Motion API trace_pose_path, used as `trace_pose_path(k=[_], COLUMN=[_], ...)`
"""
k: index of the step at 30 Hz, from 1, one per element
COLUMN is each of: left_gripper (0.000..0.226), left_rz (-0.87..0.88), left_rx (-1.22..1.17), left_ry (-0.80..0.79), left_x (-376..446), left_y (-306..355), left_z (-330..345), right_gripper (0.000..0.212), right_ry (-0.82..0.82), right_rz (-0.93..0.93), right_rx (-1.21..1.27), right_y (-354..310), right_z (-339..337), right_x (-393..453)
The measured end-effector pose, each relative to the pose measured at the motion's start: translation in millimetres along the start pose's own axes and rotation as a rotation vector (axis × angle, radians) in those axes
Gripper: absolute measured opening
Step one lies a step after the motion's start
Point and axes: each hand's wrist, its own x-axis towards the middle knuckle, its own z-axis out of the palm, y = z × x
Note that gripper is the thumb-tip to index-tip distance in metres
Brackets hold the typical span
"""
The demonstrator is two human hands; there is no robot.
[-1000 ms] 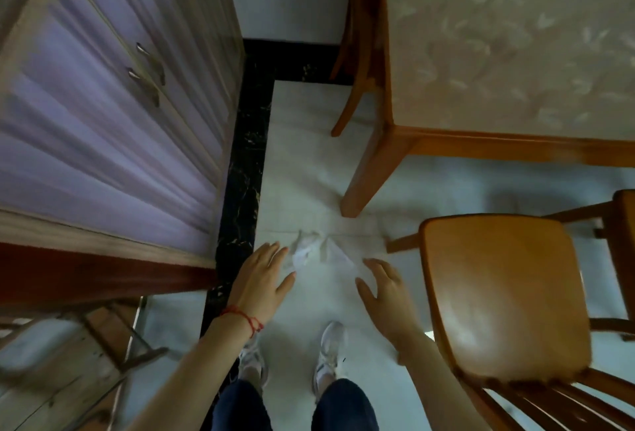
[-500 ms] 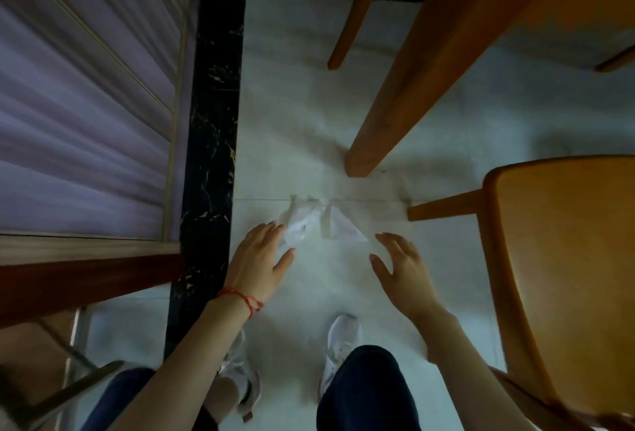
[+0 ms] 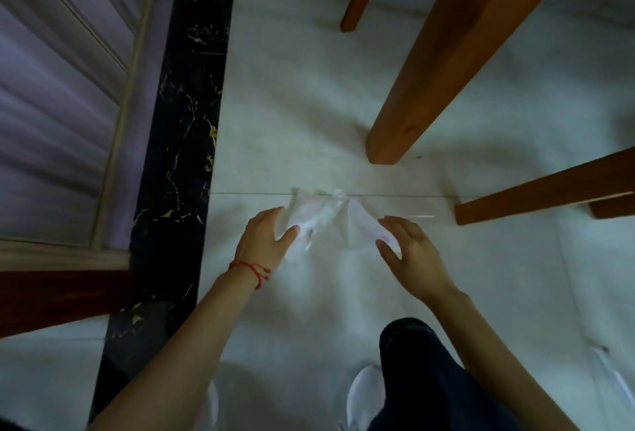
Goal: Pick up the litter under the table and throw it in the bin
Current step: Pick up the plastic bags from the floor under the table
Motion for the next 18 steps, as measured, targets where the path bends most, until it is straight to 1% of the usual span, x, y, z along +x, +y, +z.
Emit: trace_pose_path(k=[2,4,9,10,12,13,18], left_gripper=[0.057,0.060,0.067,0.061,0.041,0.037,0.038], left_rz=[-0.057,-0.104,-0.237,-0.254,-0.262,-0.264,-0.273], left_rx=[-0.058,-0.109,-0.198,-0.211,-0.233,-0.247,-0.281], left_ry=[-0.009,-0.020,-0.057,-0.056,-0.021,0.004,0.018], left_x=[17,35,72,77,83,84,89], left_y=[-8,-16,-26,-28,-30,-31,-34], left_z=[13,27,54,58,63,64,70], right_gripper=[0.060,0.059,0.043,0.043,0.043,0.042,0.040], right_ry=[0.008,0.018,0.071,0.072,0.078,0.088,0.139], right_rz=[-0.010,-0.010,0.014,0.008,-0.007,-0.009,0.005], right_rx=[0.014,0.038,0.117,0.123,0.131,0.140,0.192], right_y=[10,19,32,33,35,36,42], right_z=[16,30,53,57,61,62,68], right_x=[8,14,15,13,9,8,7])
